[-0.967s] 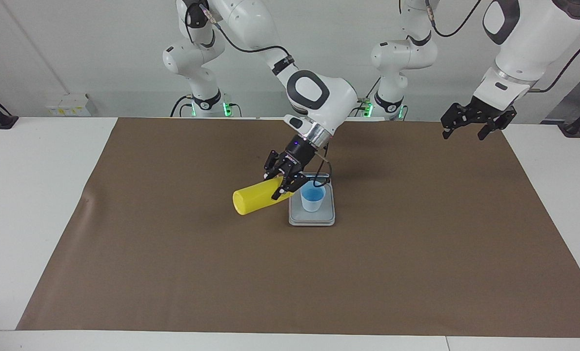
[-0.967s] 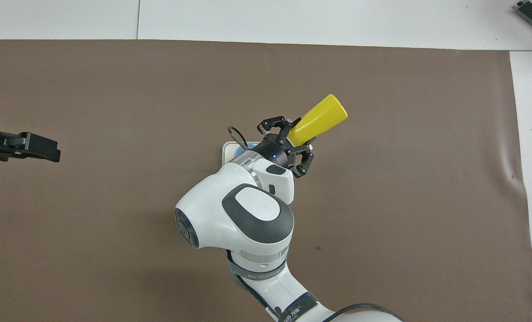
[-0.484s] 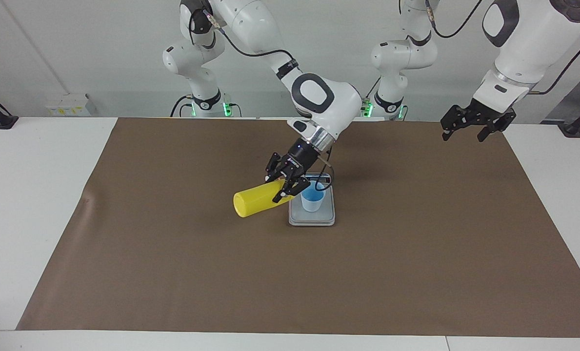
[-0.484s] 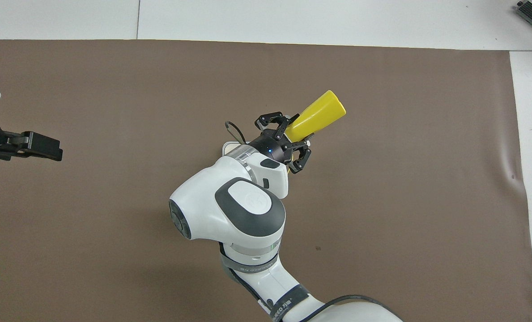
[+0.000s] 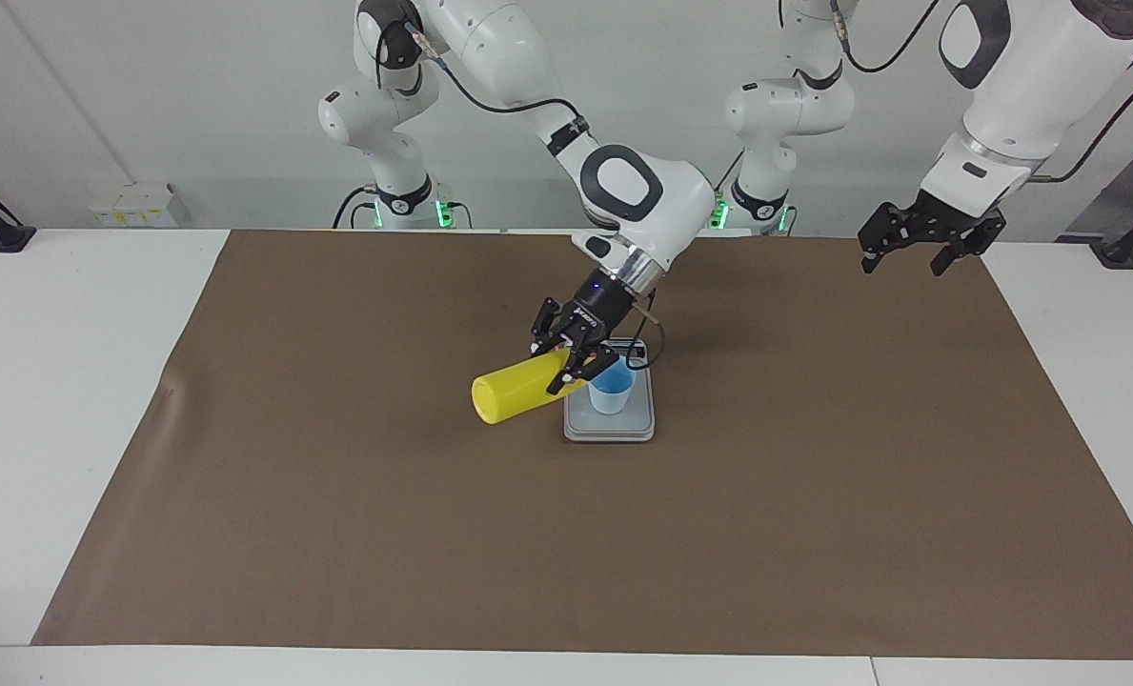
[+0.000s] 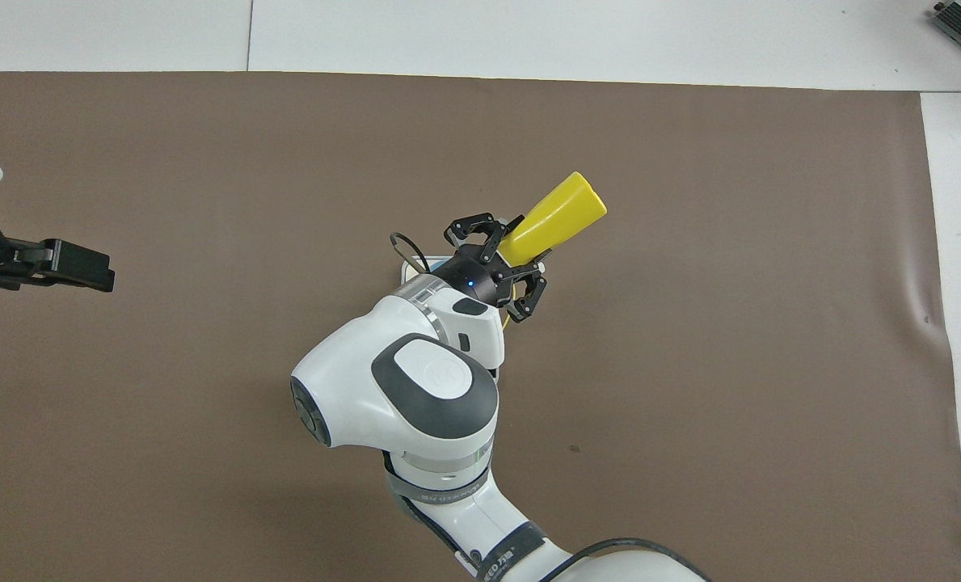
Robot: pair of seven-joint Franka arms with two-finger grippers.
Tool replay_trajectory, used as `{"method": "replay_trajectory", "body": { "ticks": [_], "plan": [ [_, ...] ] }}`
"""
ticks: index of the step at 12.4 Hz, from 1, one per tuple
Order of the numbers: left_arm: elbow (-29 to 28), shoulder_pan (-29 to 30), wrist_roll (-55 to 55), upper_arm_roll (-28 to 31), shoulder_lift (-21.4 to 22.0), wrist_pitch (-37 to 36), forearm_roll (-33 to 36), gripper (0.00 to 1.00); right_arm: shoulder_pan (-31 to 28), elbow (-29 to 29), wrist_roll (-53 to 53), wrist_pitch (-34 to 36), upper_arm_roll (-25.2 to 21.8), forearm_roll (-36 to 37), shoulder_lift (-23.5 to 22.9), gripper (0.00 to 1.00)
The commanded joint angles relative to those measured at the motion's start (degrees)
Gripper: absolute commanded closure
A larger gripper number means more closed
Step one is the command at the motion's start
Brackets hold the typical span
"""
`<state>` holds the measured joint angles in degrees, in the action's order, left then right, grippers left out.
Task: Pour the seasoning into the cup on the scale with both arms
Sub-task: 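Carry the bottle back with the right gripper to its spot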
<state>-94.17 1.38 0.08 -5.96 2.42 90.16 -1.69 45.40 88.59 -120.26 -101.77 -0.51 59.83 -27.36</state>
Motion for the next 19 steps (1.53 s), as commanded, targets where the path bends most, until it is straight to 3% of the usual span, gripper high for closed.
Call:
{"method": "replay_trajectory", "body": {
  "ticks": [1, 4, 7, 12, 15, 19],
  "plan": [
    [-0.9, 1.3, -0.3, -0.6, 1.0, 0.5, 0.6, 0.00, -0.3, -1.6, 0.6, 0.9, 0.4, -0.4, -0.5, 1.00],
    [-0.9, 1.2, -0.2, -0.6, 1.0, 0.5, 0.6, 0.00, -0.3, -2.2, 0.9, 1.2, 0.4, -2.2, -0.6, 1.00],
    [-0.9, 1.2, -0.2, -0.6, 1.0, 0.5, 0.6, 0.00, -0.7, -2.5, 0.7, 0.4, 0.5, -9.2, 0.2, 1.00],
    [-0.9, 1.2, -0.2, -0.6, 1.0, 0.5, 0.6, 0.00, -9.0, -2.2, 0.9, -8.4, 0.3, -32.9, 9.1, 1.00],
    [-0.9, 1.2, -0.2, -0.6, 1.0, 0.5, 0.6, 0.00, -13.1, -2.0, 1.2, -8.4, 0.3, -40.5, 11.7, 1.00],
    [-0.9, 1.2, -0.2, -0.6, 1.0, 0.5, 0.6, 0.00, -22.7, 0.4, 6.8, -8.4, 0.4, -58.8, 16.9, 1.00]
  ]
}}
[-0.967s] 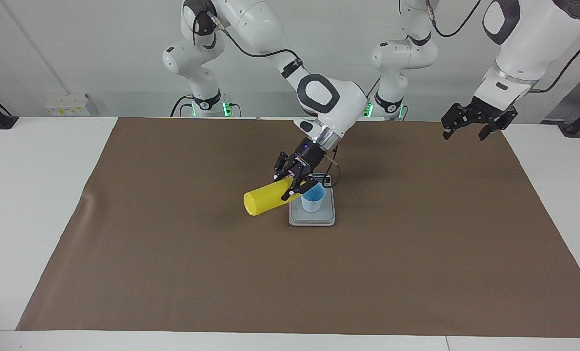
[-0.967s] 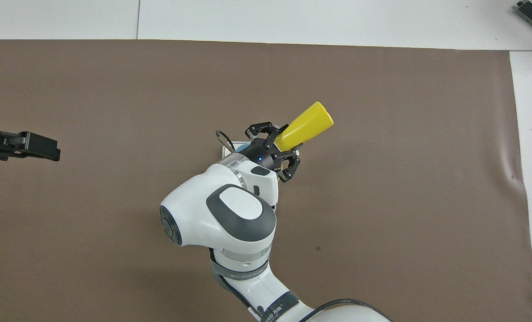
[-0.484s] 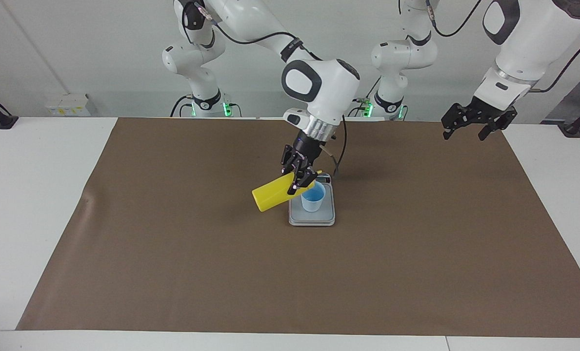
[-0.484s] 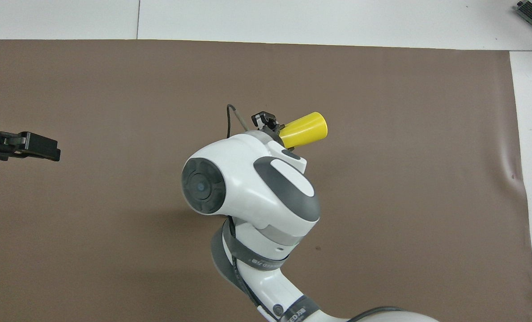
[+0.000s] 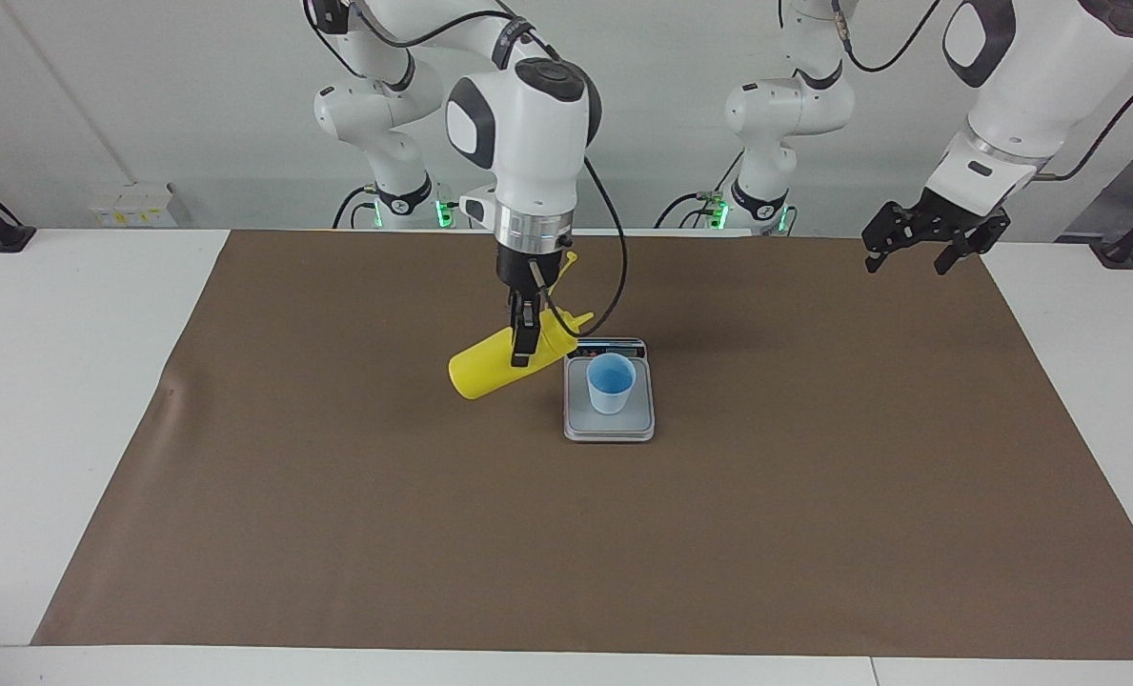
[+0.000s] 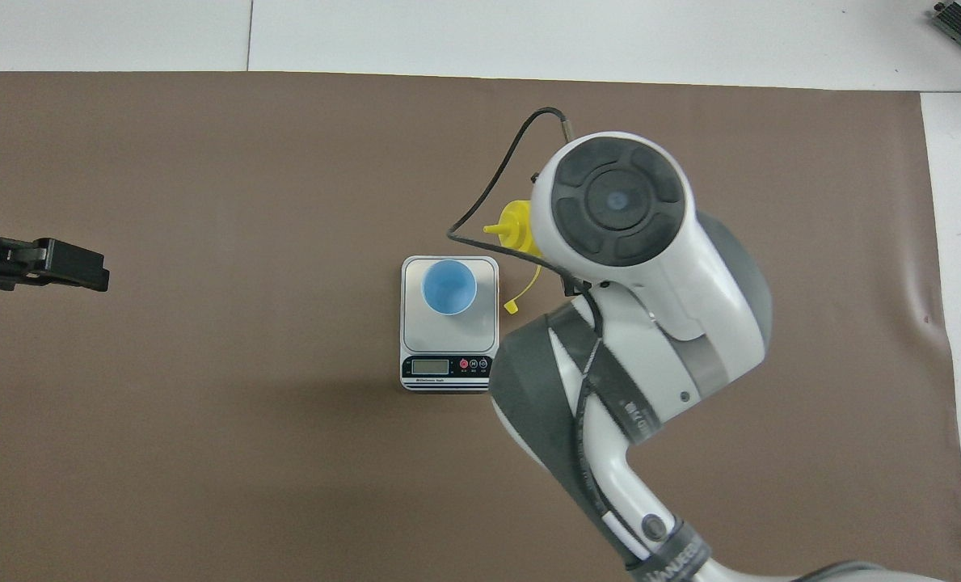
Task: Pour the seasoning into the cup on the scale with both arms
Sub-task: 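Carry the bottle back with the right gripper to its spot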
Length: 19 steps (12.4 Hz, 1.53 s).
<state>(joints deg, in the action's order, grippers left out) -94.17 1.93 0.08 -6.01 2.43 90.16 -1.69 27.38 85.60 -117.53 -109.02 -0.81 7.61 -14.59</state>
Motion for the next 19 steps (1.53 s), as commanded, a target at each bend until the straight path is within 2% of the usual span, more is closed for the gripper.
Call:
{"method": "replay_trajectory", "body": {
  "ticks": [1, 6, 8, 10, 12, 14, 19],
  "plan": [
    [-0.9, 0.6, -0.2, -0.6, 1.0, 0.5, 0.5, 0.00, -7.2, 4.7, 7.0, -1.2, 0.6, -11.2, 5.4, 1.00],
    [-0.9, 0.6, -0.2, -0.6, 1.0, 0.5, 0.5, 0.00, -18.7, 12.2, 19.6, -1.5, 0.6, -32.2, 9.7, 1.00],
    [-0.9, 0.7, -0.2, -0.6, 1.0, 0.6, 0.5, 0.00, -23.4, 19.1, 26.7, -4.7, 0.6, -40.6, 12.5, 1.00],
    [-0.9, 0.7, -0.2, -0.6, 1.0, 0.5, 0.5, 0.00, -25.9, 26.8, 34.6, -8.5, 0.4, -45.8, 15.5, 1.00],
    [-0.9, 0.6, -0.2, -0.6, 1.0, 0.5, 0.5, 0.00, -29.2, 31.1, 41.4, -10.0, 0.3, -53.5, 15.8, 1.00],
    [-0.9, 0.7, -0.3, -0.6, 1.0, 0.5, 0.5, 0.00, -31.1, 33.7, 47.3, -9.7, 0.3, -58.1, 15.4, 1.00],
    [-0.9, 0.7, -0.2, -0.6, 1.0, 0.5, 0.5, 0.00, -36.2, 39.8, 57.2, -9.5, 0.3, -64.2, 14.4, 1.00]
  ]
}}
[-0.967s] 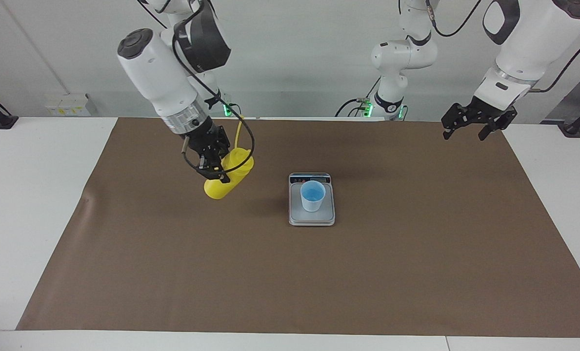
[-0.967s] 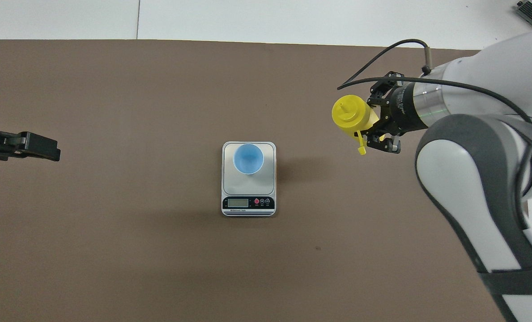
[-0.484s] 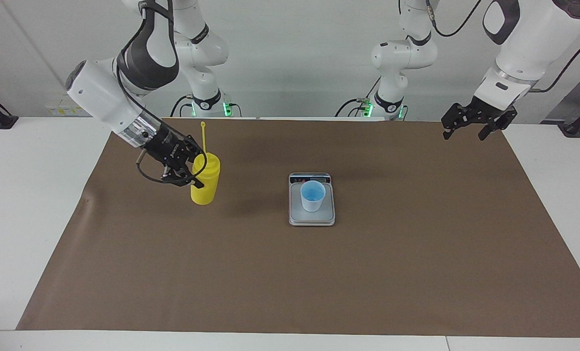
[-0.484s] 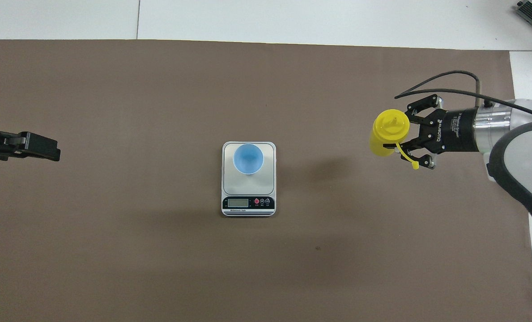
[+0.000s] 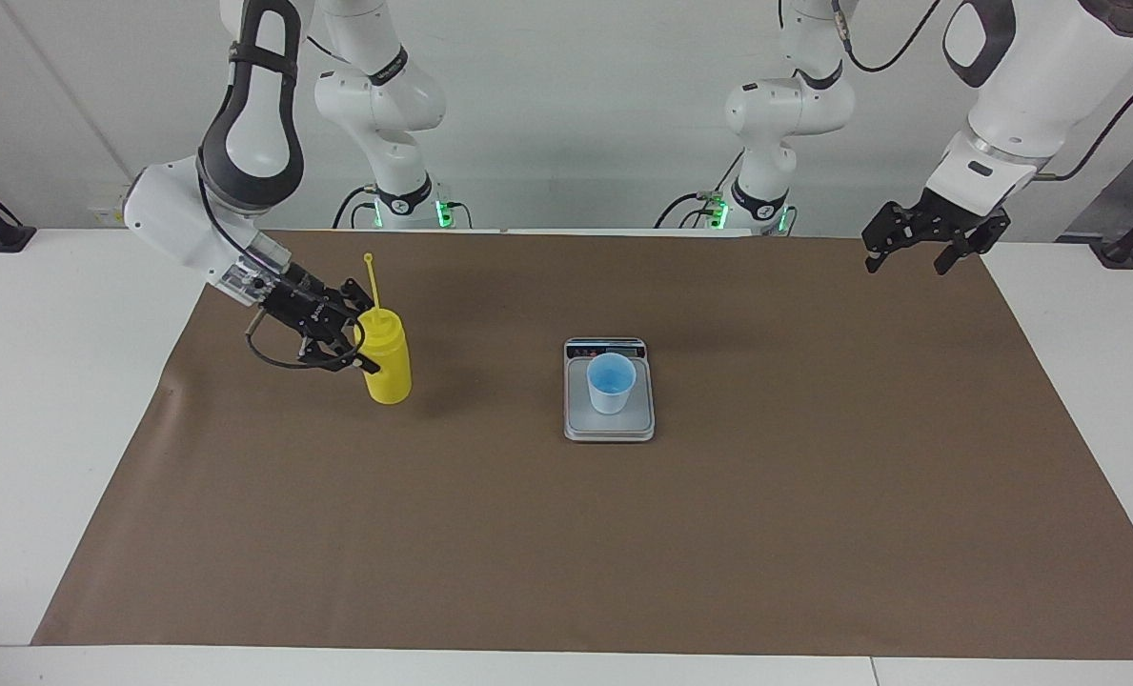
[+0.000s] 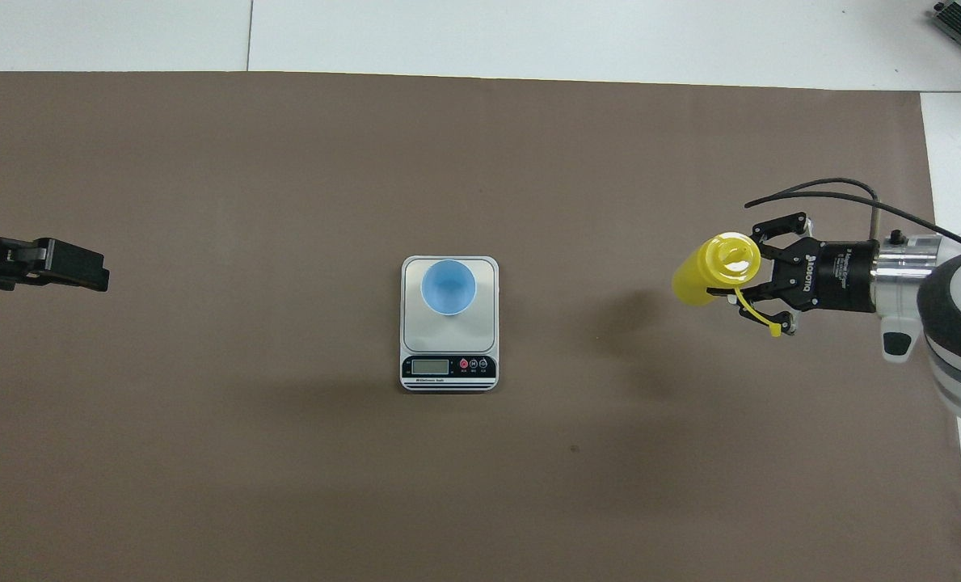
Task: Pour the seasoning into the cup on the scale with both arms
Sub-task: 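Lower the bottle onto the table with the right gripper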
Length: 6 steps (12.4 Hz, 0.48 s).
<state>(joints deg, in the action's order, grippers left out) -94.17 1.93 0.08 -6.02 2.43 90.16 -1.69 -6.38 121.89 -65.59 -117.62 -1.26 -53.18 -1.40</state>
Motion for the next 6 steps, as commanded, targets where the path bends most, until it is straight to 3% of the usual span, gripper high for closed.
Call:
{"method": "replay_trajectory", "body": {
  "ticks": [1, 6],
  "plan": [
    [-0.9, 0.6, -0.2, -0.6, 1.0, 0.5, 0.5, 0.00, -2.7, 4.5, 6.9, -0.9, 0.7, -4.0, 1.0, 1.00],
    [-0.9, 0.6, -0.2, -0.6, 1.0, 0.5, 0.5, 0.00, -5.7, 6.9, 14.8, -0.2, 0.7, -6.7, -1.1, 1.00]
  ]
}}
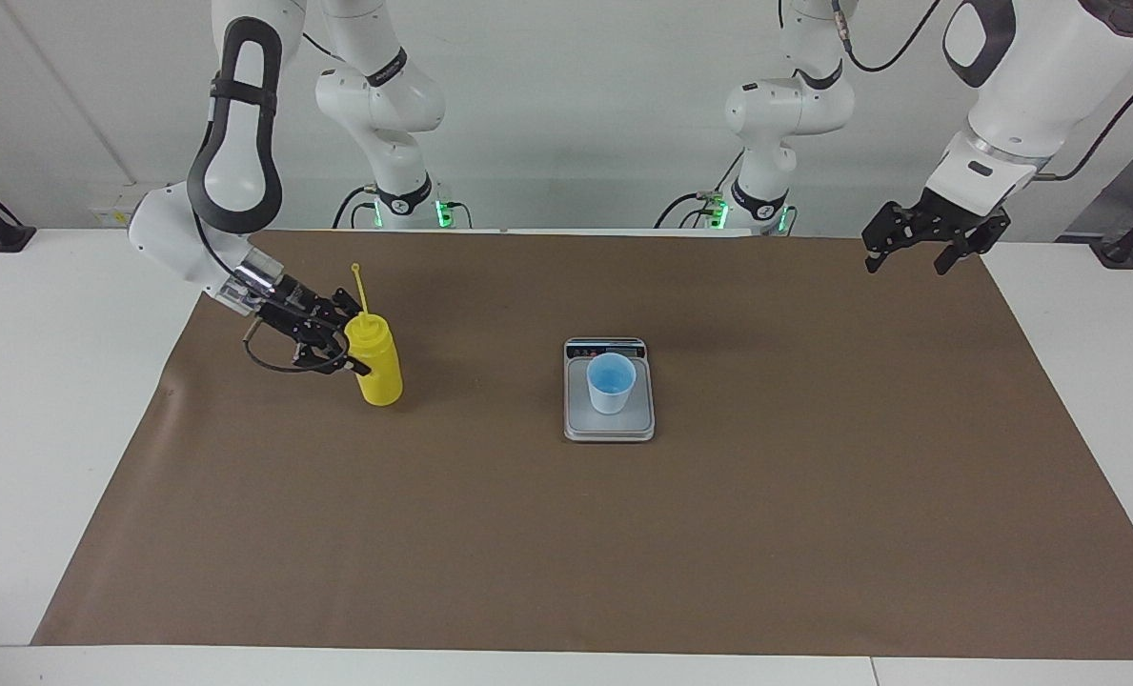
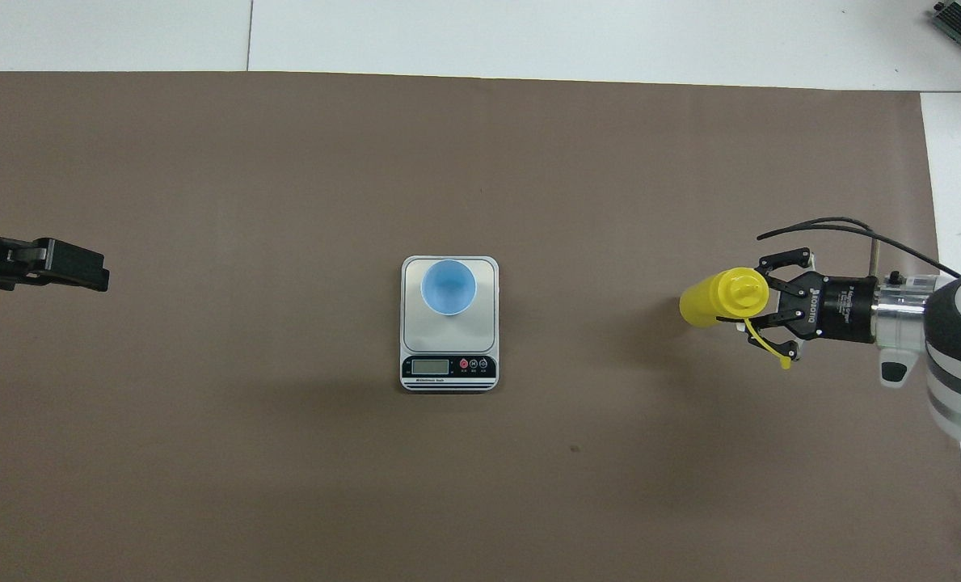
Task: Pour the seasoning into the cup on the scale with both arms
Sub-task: 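Lower the bottle onto the table with the right gripper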
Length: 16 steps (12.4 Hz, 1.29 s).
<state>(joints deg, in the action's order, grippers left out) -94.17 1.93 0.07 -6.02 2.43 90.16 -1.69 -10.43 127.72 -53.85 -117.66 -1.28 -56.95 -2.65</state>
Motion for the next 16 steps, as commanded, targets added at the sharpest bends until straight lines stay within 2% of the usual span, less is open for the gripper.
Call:
{"method": "replay_trajectory", "body": {
  "ticks": [1, 10, 11, 12, 14, 16],
  "plan": [
    [-0.9, 0.6, -0.2, -0.6, 1.0, 0.5, 0.5, 0.00, -1.7, 1.1, 3.2, 0.0, 0.8, -2.9, 0.0, 1.00],
    [-0.9, 0.7, -0.2, -0.6, 1.0, 0.5, 0.5, 0.00, -0.6, 2.8, 3.1, -2.0, 0.8, -2.9, -0.4, 1.00],
    [-0.9, 0.6, -0.2, -0.6, 1.0, 0.5, 0.5, 0.00, -0.3, 2.9, 2.5, -2.2, 0.7, -2.9, -0.4, 0.85],
    [-0.9, 0.6, -0.2, -0.6, 1.0, 0.5, 0.5, 0.00, -0.3, 2.8, 2.3, -2.1, 0.8, -2.9, -0.4, 0.49],
    [-0.9, 0.6, -0.2, -0.6, 1.0, 0.5, 0.5, 0.00, -0.3, 2.7, 2.2, -2.1, 0.7, -2.8, -0.4, 0.35],
    [-0.9, 0.7, -0.2, -0.6, 1.0, 0.5, 0.5, 0.00, -0.3, 2.4, 1.9, -2.0, 0.7, -2.0, 0.2, 0.26]
  ]
}}
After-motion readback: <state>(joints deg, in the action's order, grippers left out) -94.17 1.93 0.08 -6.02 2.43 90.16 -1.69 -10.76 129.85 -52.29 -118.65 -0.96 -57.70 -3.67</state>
